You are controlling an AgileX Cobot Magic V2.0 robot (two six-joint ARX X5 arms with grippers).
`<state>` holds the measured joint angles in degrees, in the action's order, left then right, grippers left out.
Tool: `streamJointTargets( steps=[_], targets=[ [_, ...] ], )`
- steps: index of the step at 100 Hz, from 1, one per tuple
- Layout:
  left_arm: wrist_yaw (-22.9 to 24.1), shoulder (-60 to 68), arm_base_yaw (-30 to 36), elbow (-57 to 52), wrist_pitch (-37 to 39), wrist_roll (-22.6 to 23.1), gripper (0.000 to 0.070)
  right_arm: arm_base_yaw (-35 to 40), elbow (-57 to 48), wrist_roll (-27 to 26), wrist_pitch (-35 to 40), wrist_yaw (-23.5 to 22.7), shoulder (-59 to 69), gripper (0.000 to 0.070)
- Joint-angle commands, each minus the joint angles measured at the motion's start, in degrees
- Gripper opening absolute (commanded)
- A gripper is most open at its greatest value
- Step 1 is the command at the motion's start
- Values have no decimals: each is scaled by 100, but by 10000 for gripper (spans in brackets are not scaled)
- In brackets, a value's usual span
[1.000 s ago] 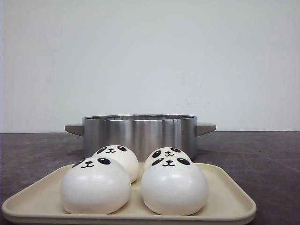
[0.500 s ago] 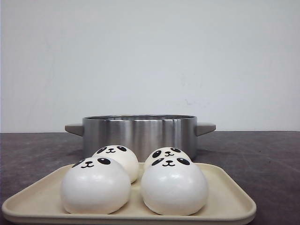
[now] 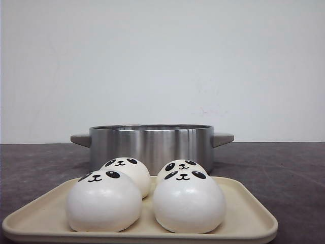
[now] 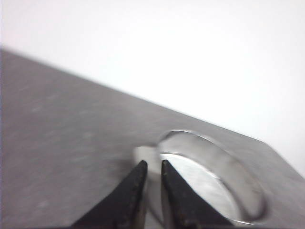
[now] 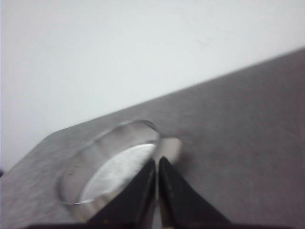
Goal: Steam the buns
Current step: 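Reach the right gripper down and grasp the back panda bun nearest it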
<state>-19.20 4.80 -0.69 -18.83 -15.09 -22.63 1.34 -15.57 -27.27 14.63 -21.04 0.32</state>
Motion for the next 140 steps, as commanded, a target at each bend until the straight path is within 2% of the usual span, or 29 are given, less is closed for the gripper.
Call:
streamJointTargets(
  steps=[1, 10, 19, 37, 41, 44, 48, 56, 59, 61, 66, 79, 93, 113, 129, 140],
  targets=[
    [-177, 258, -4, -442, -323, 466, 14, 2, -592, 546, 461, -24, 28, 4],
    [-184, 688, -2, -1071, -765, 909, 14, 2, -1235, 990, 715, -22, 208, 4],
    [-179, 1084, -2, -1561, -826, 1283, 14, 2, -1764, 1154, 737, -22, 568, 4],
    [-195, 1786, 2, -2208, -820, 1467, 19, 2, -2603, 1172, 970, -221, 1504, 5],
    [-269, 1899, 7, -2295, -811, 1469, 49, 2, -2752, 1200, 1008, -304, 1703, 7],
    [-361, 1967, 11, -2347, -796, 1469, 100, 2, -2844, 1239, 1008, -409, 1845, 26],
    [-444, 2041, 22, -2387, -752, 1464, 205, 2, -2940, 1290, 997, -566, 2017, 134],
    [-487, 2116, 61, -2389, -634, 1464, 486, 2, -3071, 1248, 970, -782, 2365, 524],
    [-485, 2122, 72, -2389, -632, 1464, 540, 2, -3095, 1178, 960, -876, 2483, 650],
    [-487, 2124, 81, -2389, -634, 1464, 567, 2, -3099, 1108, 935, -949, 2555, 700],
    [-485, 2122, 83, -2389, -645, 1449, 586, 2, -3099, 914, 837, -1193, 2715, 700],
    [-485, 2063, 85, -2389, -817, 1397, 586, 11, -3099, 579, 492, -1773, 3025, 700],
    [-485, 2024, 197, -2389, -1016, 1397, 586, 114, -3099, 560, 184, -1705, 3316, 700],
    [-485, 2026, 380, -2387, -1113, 1401, 586, 903, -3102, 833, 247, -992, 4037, 700],
    [-483, 2026, 413, -2387, -1128, 1401, 586, 2181, -3104, 824, 435, 13, 4802, 700],
    [-483, 2026, 455, -2387, -1163, 1403, 586, 2977, -3136, 555, 505, 669, 5495, 700]
  ],
)
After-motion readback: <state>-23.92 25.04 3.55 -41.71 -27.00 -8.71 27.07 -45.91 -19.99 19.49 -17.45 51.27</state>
